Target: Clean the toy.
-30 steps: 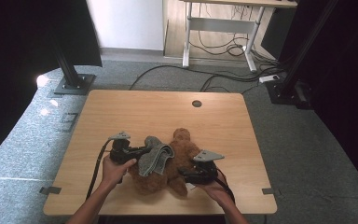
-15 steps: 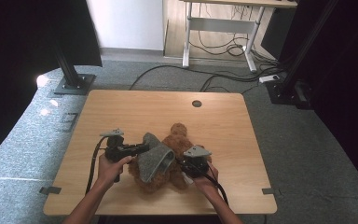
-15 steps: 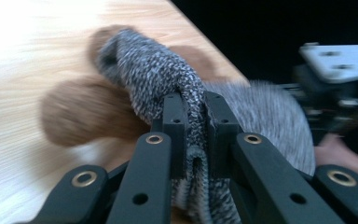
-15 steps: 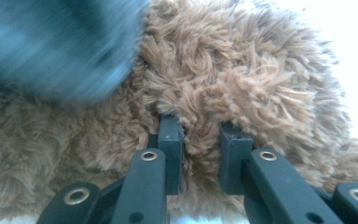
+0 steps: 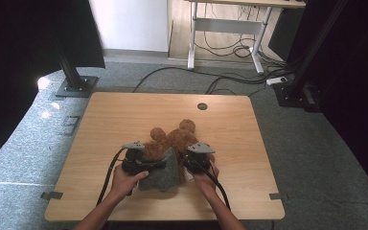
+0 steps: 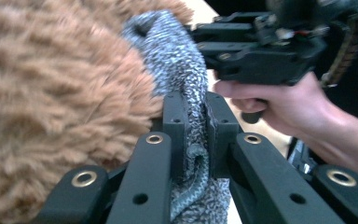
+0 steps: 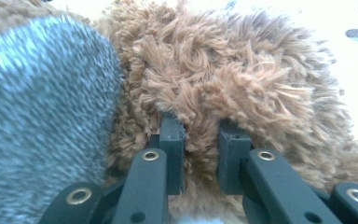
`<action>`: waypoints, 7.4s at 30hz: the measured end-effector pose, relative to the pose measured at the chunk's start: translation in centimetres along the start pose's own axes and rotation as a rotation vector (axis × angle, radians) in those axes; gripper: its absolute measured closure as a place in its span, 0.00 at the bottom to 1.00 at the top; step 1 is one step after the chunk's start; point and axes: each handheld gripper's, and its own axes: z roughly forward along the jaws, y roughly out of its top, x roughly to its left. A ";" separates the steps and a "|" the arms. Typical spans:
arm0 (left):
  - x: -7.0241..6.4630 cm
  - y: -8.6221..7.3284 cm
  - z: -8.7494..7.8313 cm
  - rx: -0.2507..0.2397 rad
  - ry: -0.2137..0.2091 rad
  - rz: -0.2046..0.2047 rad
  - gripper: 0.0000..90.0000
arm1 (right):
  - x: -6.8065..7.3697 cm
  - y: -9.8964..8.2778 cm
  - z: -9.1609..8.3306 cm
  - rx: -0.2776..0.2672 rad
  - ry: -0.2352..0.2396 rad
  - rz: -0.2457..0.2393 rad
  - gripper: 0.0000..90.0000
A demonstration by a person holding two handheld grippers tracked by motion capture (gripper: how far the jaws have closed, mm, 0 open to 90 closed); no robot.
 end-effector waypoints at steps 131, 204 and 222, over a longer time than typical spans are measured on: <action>2.0 4.4 -3.8 -0.152 0.208 -0.007 0.89 | 1.6 -4.1 -5.4 -0.053 0.095 -0.034 0.78; -4.5 2.0 1.7 -0.130 -0.031 0.063 0.90 | 2.7 -6.2 -5.8 -0.008 0.130 -0.036 0.82; 0.6 -2.6 -5.2 -0.203 0.089 -0.014 0.90 | 3.1 -6.1 -5.3 -0.007 0.107 -0.035 0.82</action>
